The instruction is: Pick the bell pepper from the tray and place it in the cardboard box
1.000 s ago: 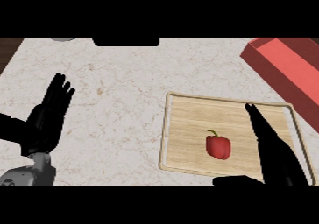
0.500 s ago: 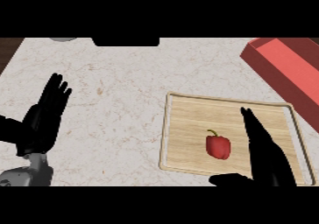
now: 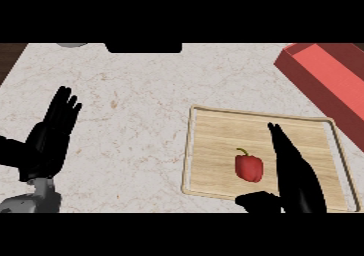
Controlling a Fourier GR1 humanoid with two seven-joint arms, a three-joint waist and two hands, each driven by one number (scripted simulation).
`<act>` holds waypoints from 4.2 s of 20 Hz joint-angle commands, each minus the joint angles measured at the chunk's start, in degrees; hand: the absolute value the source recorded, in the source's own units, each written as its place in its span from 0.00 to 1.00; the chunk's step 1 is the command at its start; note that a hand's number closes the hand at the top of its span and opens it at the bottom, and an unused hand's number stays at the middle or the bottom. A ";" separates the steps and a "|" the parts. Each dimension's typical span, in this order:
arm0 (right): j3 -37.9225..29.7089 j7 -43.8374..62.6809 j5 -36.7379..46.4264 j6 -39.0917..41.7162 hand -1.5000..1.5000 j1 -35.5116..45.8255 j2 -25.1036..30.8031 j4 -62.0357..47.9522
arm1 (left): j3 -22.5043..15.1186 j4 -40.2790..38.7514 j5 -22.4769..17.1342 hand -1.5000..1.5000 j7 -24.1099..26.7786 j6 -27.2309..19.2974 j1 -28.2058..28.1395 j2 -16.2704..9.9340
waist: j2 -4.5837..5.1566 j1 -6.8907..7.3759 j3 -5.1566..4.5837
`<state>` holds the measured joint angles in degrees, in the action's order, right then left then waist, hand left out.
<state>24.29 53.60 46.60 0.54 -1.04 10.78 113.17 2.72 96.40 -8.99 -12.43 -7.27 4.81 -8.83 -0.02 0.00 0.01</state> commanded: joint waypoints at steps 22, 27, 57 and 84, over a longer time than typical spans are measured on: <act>-3.39 -6.69 6.49 0.68 0.00 3.85 -8.63 -11.67 | 3.57 1.09 0.59 0.50 -4.79 2.43 2.99 -0.03 | 0.01 0.08 -0.01; -3.15 -11.54 8.86 2.28 1.00 3.53 -4.18 -11.87 | 1.59 0.04 2.37 0.50 -2.92 1.23 2.46 2.36 | 0.00 0.04 -0.01; -1.57 -32.68 2.47 19.01 1.00 12.23 0.85 12.43 | 1.84 0.66 3.09 0.50 0.03 2.15 -0.36 2.76 | -0.18 -0.17 -0.01; -41.23 -48.70 0.93 9.40 1.00 39.04 19.85 -34.84 | 2.05 -2.63 2.95 0.50 1.61 3.20 1.90 3.45 | 0.59 1.21 0.01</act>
<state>-13.79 12.04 46.24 14.05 33.76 25.79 90.99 4.67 96.12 -6.17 -12.84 -4.12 5.73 -6.02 0.28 0.77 0.02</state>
